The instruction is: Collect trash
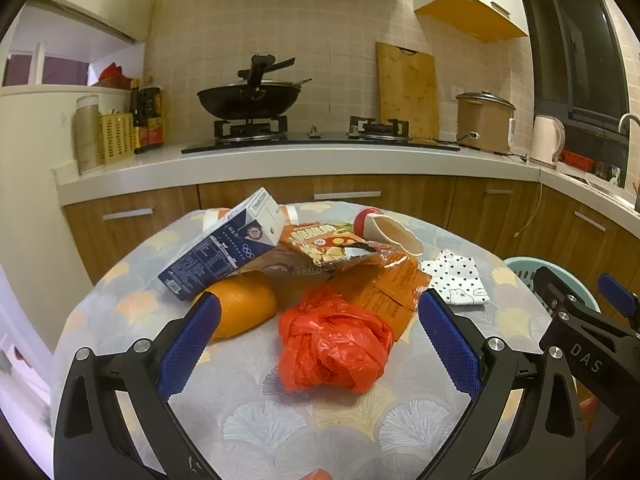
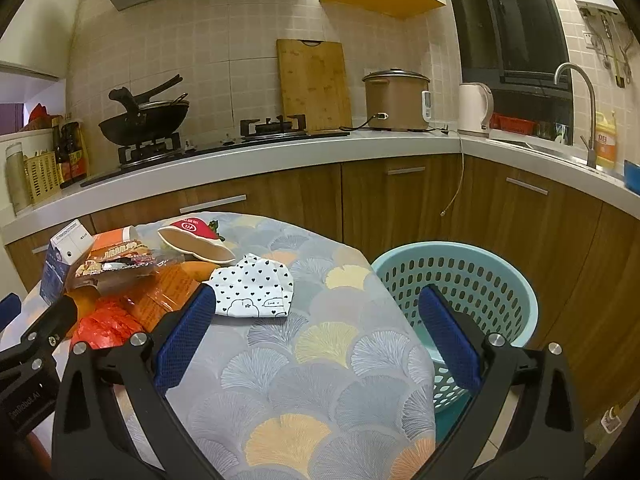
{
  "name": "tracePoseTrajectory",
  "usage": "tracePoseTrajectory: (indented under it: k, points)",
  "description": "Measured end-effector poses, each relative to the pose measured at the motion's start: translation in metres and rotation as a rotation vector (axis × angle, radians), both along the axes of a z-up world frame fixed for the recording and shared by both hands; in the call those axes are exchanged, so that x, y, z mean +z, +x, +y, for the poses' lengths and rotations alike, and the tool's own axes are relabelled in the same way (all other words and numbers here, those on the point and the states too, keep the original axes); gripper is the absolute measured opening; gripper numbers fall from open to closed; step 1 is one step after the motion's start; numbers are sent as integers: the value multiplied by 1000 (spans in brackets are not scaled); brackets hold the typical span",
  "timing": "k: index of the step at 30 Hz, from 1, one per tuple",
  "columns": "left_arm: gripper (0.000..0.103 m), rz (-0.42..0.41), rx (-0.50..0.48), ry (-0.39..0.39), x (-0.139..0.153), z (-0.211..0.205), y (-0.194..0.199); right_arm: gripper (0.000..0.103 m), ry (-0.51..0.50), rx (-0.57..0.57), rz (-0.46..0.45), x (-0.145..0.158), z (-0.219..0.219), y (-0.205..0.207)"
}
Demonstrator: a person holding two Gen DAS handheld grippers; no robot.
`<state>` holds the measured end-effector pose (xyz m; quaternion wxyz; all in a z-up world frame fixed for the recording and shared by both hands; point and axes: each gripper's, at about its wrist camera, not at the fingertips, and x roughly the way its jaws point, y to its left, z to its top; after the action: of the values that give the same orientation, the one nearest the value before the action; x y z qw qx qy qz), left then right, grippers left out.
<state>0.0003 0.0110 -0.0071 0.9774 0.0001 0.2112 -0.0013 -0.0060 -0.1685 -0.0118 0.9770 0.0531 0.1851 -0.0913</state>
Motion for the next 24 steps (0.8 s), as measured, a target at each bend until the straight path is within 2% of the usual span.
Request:
tracePoseTrajectory:
  k: [24]
  points:
    - [96, -9, 4, -6, -3, 1, -2, 97, -4, -1, 8, -1, 1, 1]
